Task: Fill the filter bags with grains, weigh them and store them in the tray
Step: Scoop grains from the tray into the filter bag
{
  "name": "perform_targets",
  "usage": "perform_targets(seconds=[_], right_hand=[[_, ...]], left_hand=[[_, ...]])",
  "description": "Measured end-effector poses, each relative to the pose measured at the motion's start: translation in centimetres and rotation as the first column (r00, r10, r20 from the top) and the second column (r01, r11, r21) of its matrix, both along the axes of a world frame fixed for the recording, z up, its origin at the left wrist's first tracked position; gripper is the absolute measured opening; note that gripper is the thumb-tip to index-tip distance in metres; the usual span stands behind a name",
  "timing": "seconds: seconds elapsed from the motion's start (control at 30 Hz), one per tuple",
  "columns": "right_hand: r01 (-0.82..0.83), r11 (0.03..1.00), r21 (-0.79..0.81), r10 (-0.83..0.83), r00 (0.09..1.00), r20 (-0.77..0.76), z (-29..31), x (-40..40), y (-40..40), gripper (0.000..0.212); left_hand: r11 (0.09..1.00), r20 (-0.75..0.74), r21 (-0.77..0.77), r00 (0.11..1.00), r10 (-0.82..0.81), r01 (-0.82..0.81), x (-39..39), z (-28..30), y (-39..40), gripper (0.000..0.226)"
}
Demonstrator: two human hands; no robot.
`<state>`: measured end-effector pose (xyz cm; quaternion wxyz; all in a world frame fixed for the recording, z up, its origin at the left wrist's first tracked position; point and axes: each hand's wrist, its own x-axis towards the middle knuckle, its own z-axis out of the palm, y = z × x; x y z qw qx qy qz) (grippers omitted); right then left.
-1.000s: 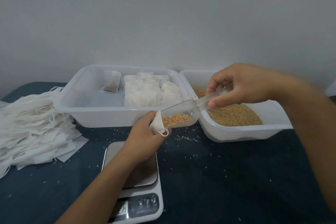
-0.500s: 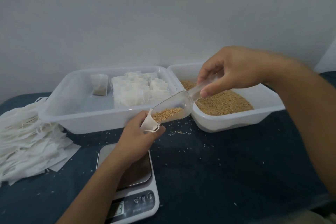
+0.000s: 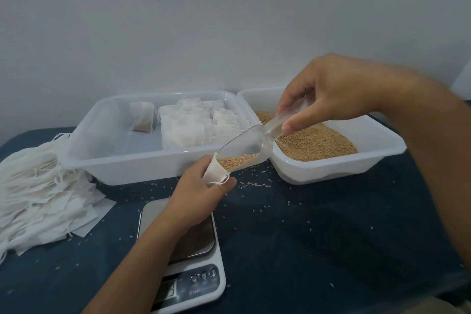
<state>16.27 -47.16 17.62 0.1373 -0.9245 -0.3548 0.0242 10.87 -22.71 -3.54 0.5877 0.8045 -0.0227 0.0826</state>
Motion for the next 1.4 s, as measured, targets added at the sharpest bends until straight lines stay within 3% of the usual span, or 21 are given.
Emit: perform_targets(seconds=[0.17,0.53,0.63,0.77,1.0,1.13,1.27,1.4], right_hand=[[-0.008,1.0,-0.013,0.009,0.996,0.085,-0.1,0.0,0.2,0.028],[-0.029,1.0,-0.006,0.03,0.982,0.185,0.2,-0.6,0.2,0.033],[-0.041,0.999,0.014,0.038,0.983,0.179,0.4,-1.0,0.1,0.042],[-0.023,0.999,0.031,0.018,0.986,0.167,0.3,-1.2,-0.1,0.028],[-0.005,0.99,0.141,-0.017,0.987,0.16,-0.9,-1.1,-1.8,0.038],[0.106,0.96,0.258,-0.134,0.986,0.096,-2.9,-0.2,-3.9,0.039],[0.392,0.856,0.336,-0.428,0.903,0.037,-6.4,2.7,-6.3,0.031],[0.635,0.769,0.068,-0.638,0.76,0.126,-8.2,5.3,-8.0,0.027]], left_hand=[[1.0,0.003,0.008,1.0,0.027,-0.027,0.2,-0.2,0.0,0.019],[0.997,0.015,0.02,0.998,0.068,-0.069,0.2,-0.1,-0.1,0.014],[0.996,0.025,0.028,0.996,0.085,-0.085,0.2,0.0,-0.1,0.015],[0.996,0.024,0.02,0.996,0.087,-0.088,0.1,0.1,-0.2,0.015],[0.995,0.011,-0.033,0.996,0.094,-0.093,-0.2,0.6,-0.2,0.018],[0.978,-0.06,-0.173,0.993,0.105,-0.114,-0.5,1.2,-0.3,0.02],[0.855,-0.158,-0.515,0.987,-0.026,-0.06,-0.8,2.2,-0.2,0.039],[0.795,-0.154,-0.606,0.983,-0.096,-0.017,-0.9,2.5,-0.1,0.037]])
